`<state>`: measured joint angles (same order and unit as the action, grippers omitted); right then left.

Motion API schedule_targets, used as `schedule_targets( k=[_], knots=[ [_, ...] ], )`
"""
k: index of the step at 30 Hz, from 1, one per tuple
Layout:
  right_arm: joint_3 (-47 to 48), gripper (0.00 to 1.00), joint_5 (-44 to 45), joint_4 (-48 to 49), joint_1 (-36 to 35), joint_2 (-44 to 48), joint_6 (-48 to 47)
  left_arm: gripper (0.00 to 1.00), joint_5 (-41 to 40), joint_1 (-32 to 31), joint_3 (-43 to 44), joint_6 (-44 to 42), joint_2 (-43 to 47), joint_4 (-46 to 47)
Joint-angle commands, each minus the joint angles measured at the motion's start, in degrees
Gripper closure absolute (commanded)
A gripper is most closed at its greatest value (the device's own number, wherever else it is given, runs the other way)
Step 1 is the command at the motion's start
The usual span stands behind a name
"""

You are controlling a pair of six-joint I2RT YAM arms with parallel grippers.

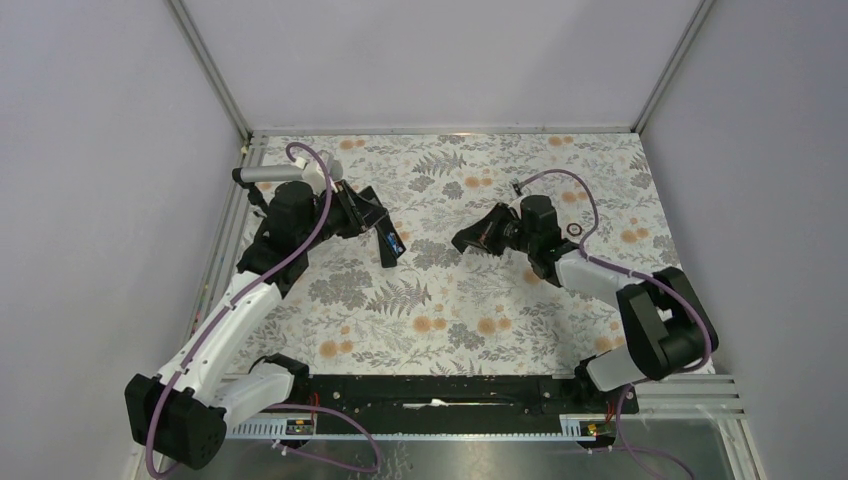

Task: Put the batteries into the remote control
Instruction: Adjust the battery cover at the center of the board.

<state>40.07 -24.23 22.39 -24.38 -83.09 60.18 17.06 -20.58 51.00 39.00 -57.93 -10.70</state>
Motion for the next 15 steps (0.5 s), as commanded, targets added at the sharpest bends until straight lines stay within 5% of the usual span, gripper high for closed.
schedule_targets(
  k=[1,15],
  knots=[
    [-1.2,1.00,-7.5,17.3,-0.2,-4.2,-4.1,1.00,-1.1,0.5,3.6,-0.1,-0.5,2.4],
    [-4.9,1.00,-15.8,45.7,3.2,-20.7,9.2,1.00,-2.3,0.5,5.2,1.1,-1.4,0.2]
  ],
)
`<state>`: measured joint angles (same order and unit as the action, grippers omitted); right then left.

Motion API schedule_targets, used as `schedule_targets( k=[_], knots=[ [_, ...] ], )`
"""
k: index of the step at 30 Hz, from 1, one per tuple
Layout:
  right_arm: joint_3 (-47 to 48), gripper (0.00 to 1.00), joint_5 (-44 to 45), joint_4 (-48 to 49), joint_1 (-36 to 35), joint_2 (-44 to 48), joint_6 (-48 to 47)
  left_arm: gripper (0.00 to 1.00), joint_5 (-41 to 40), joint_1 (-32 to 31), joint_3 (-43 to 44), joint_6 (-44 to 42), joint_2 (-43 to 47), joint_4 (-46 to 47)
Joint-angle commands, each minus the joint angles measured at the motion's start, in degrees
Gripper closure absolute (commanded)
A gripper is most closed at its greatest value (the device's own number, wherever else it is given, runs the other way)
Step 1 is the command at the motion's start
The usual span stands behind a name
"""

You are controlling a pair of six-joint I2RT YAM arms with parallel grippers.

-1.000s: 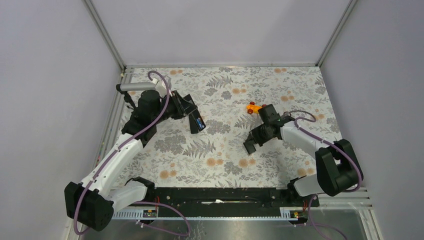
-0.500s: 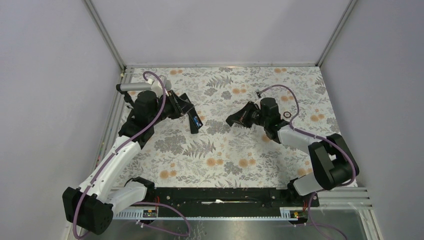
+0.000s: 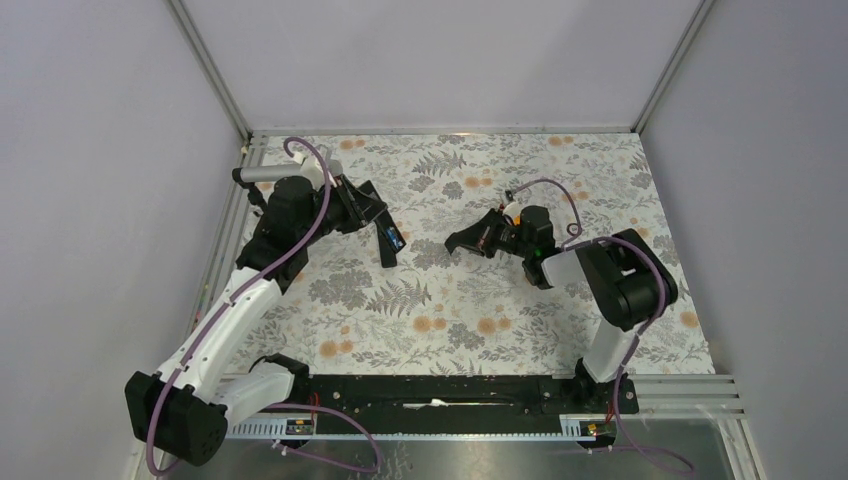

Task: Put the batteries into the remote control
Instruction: Adjust the battery cover at the center of the board.

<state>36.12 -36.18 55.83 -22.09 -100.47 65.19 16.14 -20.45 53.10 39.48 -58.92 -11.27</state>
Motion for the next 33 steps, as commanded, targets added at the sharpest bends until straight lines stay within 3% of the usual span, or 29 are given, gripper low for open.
schedule_targets(
  k=[1,13,18,23,33],
  knots=[
    [-0.9,1.00,-3.9,12.5,1.1,-4.1,4.0,1.00,-1.4,0.3,3.3,0.7,-0.6,0.7],
    [-4.6,1.00,-6.6,24.1,2.8,-13.9,7.6,1.00,-2.2,0.3,4.4,1.5,-2.1,0.7],
    [-6.5,1.00,-6.3,24.8,3.4,-13.8,6.7,1.00,-1.9,0.3,4.6,1.8,-2.6,0.8],
    [-8.8,0.91,-6.0,24.8,4.0,-13.0,6.2,1.00,-1.8,0.3,4.7,1.9,-3.1,1.0],
    [-14.4,0.81,-6.2,32.1,5.0,-14.9,8.7,1.00,-1.5,0.3,4.1,2.0,-3.0,1.3]
  ],
)
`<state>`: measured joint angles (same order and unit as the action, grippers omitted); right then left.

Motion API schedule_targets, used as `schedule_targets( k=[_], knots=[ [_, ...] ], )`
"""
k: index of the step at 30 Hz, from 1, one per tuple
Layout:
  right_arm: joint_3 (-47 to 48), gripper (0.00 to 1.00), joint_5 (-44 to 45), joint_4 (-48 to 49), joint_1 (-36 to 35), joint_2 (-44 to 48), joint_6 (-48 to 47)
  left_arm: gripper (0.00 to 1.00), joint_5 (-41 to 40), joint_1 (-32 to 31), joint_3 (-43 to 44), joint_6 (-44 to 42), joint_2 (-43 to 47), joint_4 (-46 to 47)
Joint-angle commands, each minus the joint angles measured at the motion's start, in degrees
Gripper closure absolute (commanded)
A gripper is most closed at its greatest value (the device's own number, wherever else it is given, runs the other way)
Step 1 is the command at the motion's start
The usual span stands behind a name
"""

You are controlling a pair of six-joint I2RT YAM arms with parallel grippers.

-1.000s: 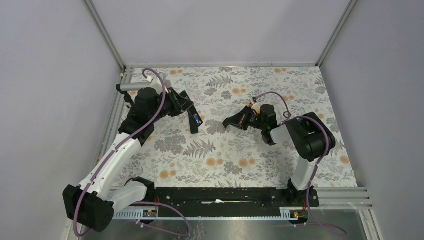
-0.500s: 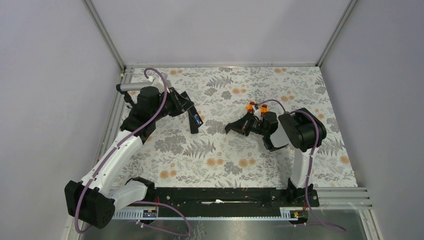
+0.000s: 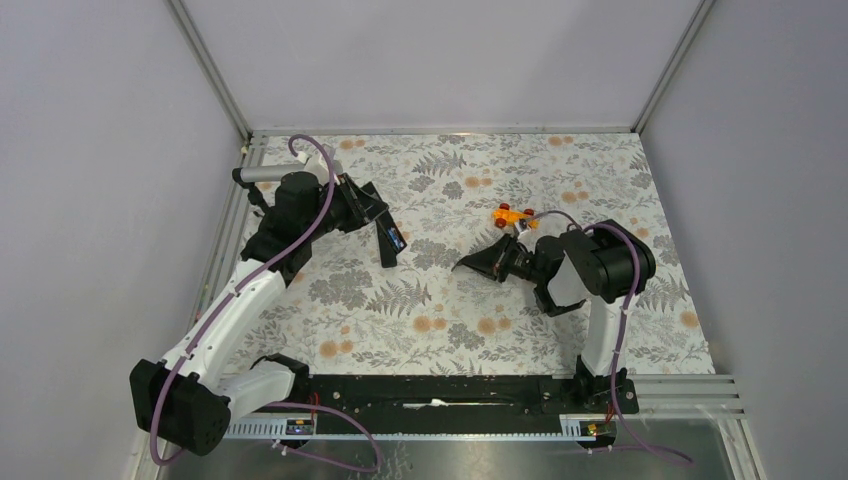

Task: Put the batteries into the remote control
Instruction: Adjust the battery cover at the center of the board.

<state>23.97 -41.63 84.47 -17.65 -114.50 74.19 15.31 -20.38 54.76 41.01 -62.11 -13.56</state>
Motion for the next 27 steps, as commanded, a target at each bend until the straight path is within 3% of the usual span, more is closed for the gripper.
schedule_targets(
  k=[1,6,11,13,16,19,23,25,27],
  knots=[
    [-2.6,0.80,-0.7,3.8,0.7,-1.0,-0.2,1.00,-0.6,0.3,2.5,0.5,0.3,3.6],
    [-4.9,0.74,-0.5,4.6,1.4,-0.1,0.2,1.00,-0.6,0.3,2.4,0.5,0.4,3.6],
    [-8.1,0.53,-1.2,3.6,2.9,3.5,1.0,1.00,-0.6,0.3,1.9,0.6,0.7,3.9],
    [-9.1,0.47,-1.1,-1.6,3.1,7.5,-0.4,1.00,-0.7,0.3,1.6,0.6,0.9,4.2],
    [-8.0,0.42,0.3,-23.5,3.1,18.3,-9.1,1.00,-0.9,0.3,1.3,0.6,1.1,4.6],
    [-1.8,0.33,7.4,-57.5,3.1,30.4,-25.5,1.00,-1.2,0.3,1.2,0.2,1.4,4.7],
    [9.7,0.25,20.0,-94.2,3.1,31.2,-37.6,1.00,-1.2,0.3,0.8,-0.1,1.3,5.2],
    [12.5,0.26,24.0,-100.8,3.1,28.6,-39.5,1.00,-1.0,0.3,0.7,0.0,1.0,5.7],
    [11.7,0.27,26.0,-100.3,3.1,31.2,-39.2,1.00,-0.8,0.3,0.7,0.0,0.9,6.2]
  ],
)
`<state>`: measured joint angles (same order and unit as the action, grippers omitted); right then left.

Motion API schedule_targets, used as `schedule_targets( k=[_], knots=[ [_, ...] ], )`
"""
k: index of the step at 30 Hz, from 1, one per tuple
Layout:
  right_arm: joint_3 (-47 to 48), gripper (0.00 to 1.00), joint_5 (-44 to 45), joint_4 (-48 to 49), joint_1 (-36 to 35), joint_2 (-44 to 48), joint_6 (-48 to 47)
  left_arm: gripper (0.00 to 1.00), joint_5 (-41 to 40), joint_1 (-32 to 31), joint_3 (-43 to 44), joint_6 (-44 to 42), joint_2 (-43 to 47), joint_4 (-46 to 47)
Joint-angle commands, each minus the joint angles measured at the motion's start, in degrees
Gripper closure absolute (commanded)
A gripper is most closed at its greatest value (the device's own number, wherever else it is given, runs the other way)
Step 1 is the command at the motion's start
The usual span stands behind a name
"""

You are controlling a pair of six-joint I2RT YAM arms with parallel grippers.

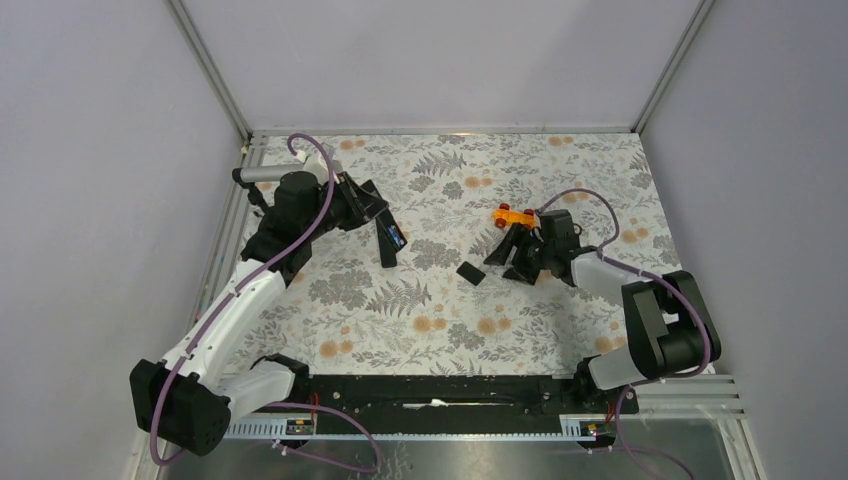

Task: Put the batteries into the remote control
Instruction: Adjust the battery cover at the center of the board, then pick up the battery cover at the center of the board.

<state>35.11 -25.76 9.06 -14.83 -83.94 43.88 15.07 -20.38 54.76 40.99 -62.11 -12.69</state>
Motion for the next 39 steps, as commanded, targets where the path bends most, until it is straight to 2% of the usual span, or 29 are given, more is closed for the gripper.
schedule_targets(
  k=[1,4,9,13,17,21,23,30,39],
  knots=[
    [0.5,0.26,11.2,-24.1,0.1,3.0,-8.8,1.00,-0.4,0.3,0.8,0.0,0.8,5.3],
    [3.6,0.24,11.3,-23.3,-0.2,7.0,-13.8,1.00,-0.3,0.3,1.0,-0.2,0.7,5.2],
    [10.2,0.23,13.5,-24.5,-1.6,5.0,-22.2,1.00,0.2,0.3,1.2,-0.2,0.3,5.5],
    [12.6,0.19,18.4,-22.2,-8.5,3.8,-26.0,1.00,0.0,0.3,1.5,-0.5,0.3,5.6],
    [16.2,0.18,20.6,-22.5,-14.6,-0.3,-33.1,1.00,0.4,0.3,1.7,-0.7,-0.1,5.6],
    [19.1,0.20,21.1,-24.7,-15.8,-5.0,-38.2,1.00,0.6,0.7,1.6,-0.7,0.2,5.6],
    [20.7,0.21,18.2,-26.5,-15.8,-7.1,-41.5,1.00,0.9,1.1,1.4,-0.7,0.3,5.6],
    [24.7,0.22,16.6,-29.8,-19.6,-13.0,-45.6,1.00,2.5,2.7,1.3,-0.7,0.1,6.0],
    [29.6,0.26,27.4,-33.7,-20.9,-18.4,-45.0,1.00,3.2,3.5,0.5,-0.5,0.0,6.5]
  ],
)
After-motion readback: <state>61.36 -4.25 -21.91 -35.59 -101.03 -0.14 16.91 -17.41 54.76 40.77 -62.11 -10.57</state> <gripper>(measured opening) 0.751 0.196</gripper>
